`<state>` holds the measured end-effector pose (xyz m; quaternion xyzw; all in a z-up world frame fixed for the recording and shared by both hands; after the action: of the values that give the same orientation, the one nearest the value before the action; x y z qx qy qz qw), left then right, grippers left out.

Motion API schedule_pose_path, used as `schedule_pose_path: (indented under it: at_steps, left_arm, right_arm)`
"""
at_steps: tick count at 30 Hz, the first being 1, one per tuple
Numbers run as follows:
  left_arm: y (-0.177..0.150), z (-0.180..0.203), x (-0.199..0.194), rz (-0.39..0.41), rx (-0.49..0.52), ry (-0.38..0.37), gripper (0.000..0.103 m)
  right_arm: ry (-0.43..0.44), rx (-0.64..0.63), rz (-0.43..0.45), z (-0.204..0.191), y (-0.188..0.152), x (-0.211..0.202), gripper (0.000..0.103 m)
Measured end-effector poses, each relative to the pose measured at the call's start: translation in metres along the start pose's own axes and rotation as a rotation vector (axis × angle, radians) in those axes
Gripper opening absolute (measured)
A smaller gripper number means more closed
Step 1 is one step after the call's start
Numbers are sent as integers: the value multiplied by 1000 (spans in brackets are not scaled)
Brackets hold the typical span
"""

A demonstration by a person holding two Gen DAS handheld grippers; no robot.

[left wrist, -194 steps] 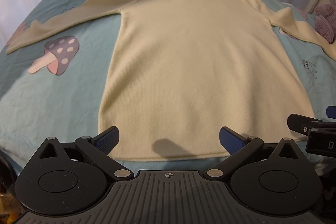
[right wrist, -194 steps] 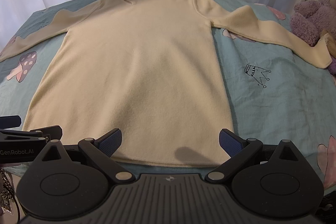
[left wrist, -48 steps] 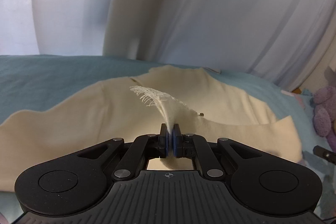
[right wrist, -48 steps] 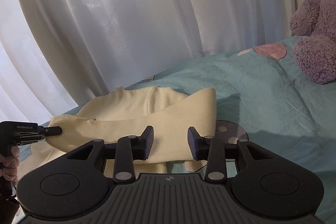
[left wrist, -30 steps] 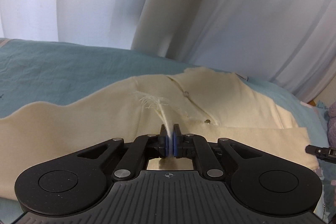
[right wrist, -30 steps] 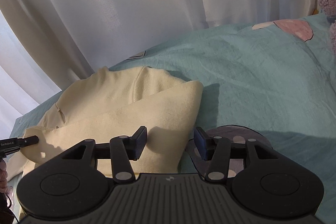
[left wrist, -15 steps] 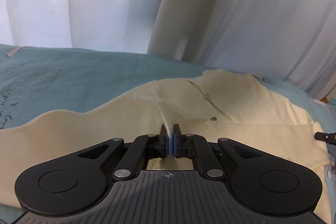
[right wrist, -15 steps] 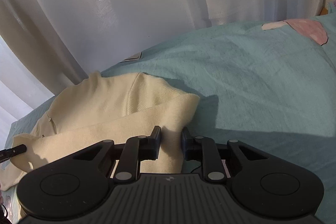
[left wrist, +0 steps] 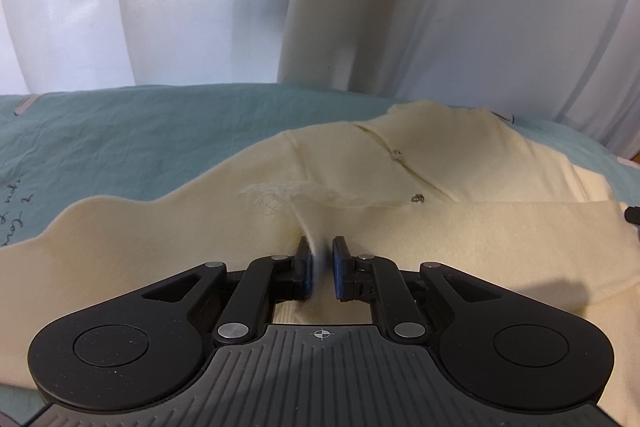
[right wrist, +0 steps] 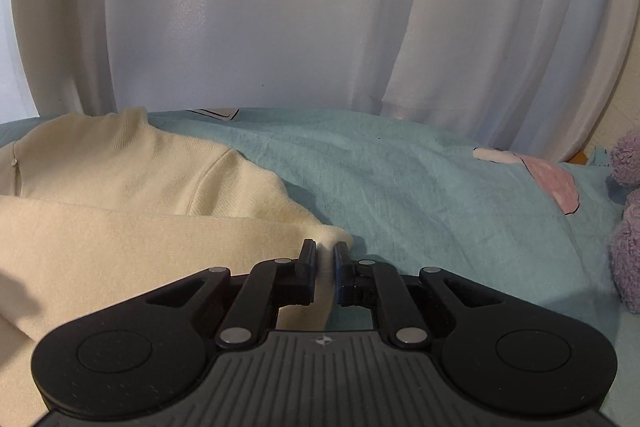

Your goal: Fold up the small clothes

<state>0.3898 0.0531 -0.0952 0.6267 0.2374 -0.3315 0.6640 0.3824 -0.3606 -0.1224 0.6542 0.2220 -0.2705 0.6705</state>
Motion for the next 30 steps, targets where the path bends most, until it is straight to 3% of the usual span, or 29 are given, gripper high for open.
schedule_pose_path:
  at_steps: [5, 9, 12, 16, 17, 18, 21, 24, 28, 30]
  left_arm:
    - [3, 3, -21, 57, -21, -21, 23]
    - [-3, 8, -11, 27, -28, -20, 28]
    - [-9, 5, -1, -6, -36, 8, 30]
    - [-11, -6, -6, -10, -82, 0, 33]
    - [-11, -9, -9, -4, -99, -1, 40]
    - [-11, -14, -15, 6, -115, 10, 56]
    - [-12, -28, -36, 51, -144, 22, 69]
    - [-17, -52, -58, 87, -220, 46, 89]
    - [-37, -101, -82, 114, -420, 110, 90]
    - [-48, -126, -90, 129, -514, 148, 90]
  right_arm:
    - [79, 10, 108, -14, 7, -38, 15]
    - [155, -65, 72, -43, -5, -38, 15]
    - [128, -137, 22, -58, -18, -25, 15]
    - [7, -226, 48, -57, -24, -15, 15]
    - [-15, -236, 50, -55, -25, -14, 19]
    - [-29, -235, 45, -53, -24, -14, 20]
    - [-33, -192, 7, -50, -18, -20, 23]
    - [54, -135, 64, -51, -18, -49, 25]
    - [143, -84, 148, -59, -21, -90, 53]
    - [194, -54, 167, -65, -24, -105, 57]
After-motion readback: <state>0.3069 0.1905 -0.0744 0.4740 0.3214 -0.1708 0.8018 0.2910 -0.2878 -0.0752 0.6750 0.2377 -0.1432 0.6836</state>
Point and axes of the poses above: each gripper's, at about its wrist camera, not at the fingertips, and x roughly the way its jaws point, z to its right, y to its top, the point moved 6 cm from there along x, roughly the way its jaws point
